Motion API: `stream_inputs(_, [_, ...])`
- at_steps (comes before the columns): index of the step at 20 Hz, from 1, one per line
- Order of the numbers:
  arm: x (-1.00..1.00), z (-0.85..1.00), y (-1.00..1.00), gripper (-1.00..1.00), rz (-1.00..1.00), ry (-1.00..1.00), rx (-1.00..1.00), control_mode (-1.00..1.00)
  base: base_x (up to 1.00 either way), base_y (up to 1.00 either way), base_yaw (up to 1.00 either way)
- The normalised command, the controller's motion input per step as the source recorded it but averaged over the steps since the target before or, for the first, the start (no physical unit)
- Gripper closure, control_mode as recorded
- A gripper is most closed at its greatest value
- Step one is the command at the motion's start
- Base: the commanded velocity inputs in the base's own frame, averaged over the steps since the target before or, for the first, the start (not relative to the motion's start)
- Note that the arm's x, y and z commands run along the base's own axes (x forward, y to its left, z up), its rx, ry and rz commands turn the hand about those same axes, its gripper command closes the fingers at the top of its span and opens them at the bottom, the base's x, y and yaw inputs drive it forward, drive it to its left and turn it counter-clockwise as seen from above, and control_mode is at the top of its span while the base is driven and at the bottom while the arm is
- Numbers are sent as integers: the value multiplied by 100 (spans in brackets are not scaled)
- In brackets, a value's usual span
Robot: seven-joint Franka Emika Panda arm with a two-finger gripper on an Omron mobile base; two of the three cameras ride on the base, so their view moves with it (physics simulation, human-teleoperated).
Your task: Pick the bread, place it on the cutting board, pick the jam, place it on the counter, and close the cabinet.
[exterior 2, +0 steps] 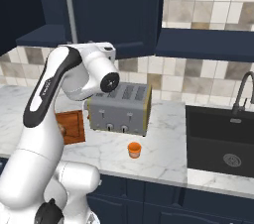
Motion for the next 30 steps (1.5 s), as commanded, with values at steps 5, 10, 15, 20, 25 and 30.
stream_inputs(5, [28,1,24,-100,-3,0,0,-100,0,0,0])
stream_inputs(10, [22,0,26,-100,-4,0,0,-100,0,0,0])
stream_inputs(15, [20,0,24,-100,-4,0,0,-100,0,0,0])
stream_inputs(20, [26,0,20,-100,-4,0,0,-100,0,0,0])
stream_inputs(25, [23,0,14,-100,-3,0,0,-100,0,0,0])
stream_inputs(30, [25,0,13,-100,-4,0,0,-100,0,0,0])
